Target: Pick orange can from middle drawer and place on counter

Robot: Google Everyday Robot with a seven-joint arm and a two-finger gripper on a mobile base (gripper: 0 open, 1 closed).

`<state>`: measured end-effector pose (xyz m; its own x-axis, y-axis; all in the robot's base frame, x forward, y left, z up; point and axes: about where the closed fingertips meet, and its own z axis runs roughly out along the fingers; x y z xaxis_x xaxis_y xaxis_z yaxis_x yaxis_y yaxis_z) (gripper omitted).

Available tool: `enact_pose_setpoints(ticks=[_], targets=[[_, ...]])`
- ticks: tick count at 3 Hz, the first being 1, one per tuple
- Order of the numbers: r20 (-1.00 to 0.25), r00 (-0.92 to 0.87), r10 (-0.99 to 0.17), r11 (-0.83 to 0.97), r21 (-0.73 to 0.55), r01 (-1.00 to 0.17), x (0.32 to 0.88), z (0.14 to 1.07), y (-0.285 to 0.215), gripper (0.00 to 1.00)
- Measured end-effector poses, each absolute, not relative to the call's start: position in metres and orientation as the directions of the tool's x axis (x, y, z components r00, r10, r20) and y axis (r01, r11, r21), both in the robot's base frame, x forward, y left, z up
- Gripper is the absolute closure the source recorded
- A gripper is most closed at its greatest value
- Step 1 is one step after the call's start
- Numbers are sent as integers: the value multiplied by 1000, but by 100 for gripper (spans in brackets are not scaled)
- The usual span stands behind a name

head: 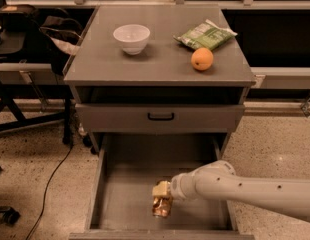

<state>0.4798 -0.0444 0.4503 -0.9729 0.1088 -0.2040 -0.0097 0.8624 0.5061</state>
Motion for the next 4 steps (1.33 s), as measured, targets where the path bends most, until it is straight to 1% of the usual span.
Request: enact_pose_setpoints(ticks=[1, 2, 3, 4], targets=[[-214, -969, 126, 783, 621, -36, 518, 532, -42, 100], [-272, -961, -45, 789, 580, -201, 518, 570, -49, 100], [-259, -953, -155, 788, 549, -277, 501, 562, -53, 100], [-259, -953, -155, 788, 549, -277, 501, 562, -53, 100]])
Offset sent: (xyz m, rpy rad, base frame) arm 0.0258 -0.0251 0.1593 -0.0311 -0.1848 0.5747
